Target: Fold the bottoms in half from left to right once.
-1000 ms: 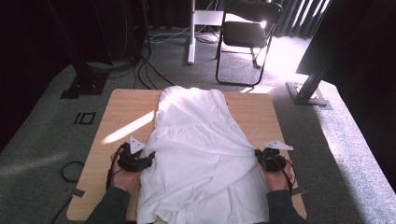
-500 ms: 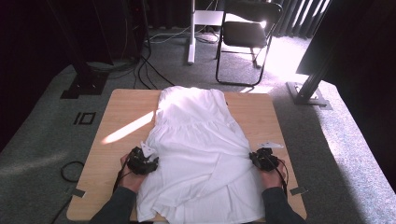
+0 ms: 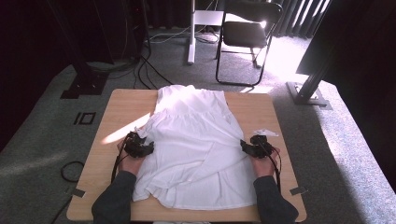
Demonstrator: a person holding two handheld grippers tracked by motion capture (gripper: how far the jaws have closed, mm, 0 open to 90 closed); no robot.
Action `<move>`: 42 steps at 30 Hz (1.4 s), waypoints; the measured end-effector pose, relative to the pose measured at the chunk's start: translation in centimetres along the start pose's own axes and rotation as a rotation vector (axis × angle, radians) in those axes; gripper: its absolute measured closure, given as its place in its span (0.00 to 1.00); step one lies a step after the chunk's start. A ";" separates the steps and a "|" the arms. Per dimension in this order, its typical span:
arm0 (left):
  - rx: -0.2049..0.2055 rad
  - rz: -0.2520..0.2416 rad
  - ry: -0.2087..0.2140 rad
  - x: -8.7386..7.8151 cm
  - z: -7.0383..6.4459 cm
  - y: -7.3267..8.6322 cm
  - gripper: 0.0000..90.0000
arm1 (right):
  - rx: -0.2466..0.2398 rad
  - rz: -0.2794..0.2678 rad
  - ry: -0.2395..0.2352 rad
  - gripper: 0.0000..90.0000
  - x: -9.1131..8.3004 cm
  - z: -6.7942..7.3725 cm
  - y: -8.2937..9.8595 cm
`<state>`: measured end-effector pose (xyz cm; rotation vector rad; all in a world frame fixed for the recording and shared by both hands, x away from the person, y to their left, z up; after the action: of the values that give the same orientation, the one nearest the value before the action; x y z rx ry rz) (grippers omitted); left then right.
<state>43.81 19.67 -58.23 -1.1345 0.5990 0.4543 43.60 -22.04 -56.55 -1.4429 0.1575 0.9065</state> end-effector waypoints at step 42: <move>0.139 -0.016 0.157 -7.9 -6.3 6.9 0.41 | -0.111 0.001 -0.216 0.72 -5.9 4.2 4.8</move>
<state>32.23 15.98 -59.81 -1.0471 0.7464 0.3061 34.96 -21.53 -55.98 -1.4358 -0.0542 1.0787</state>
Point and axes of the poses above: each handheld gripper's, and its own axes: x roughly forward along the jaws, y roughly out of its underside, z roughly to its left, the point moved 7 cm from there along x, roughly forward along the jaws, and after that the axes turned 10 degrees about -y, right-handed, at the moved point
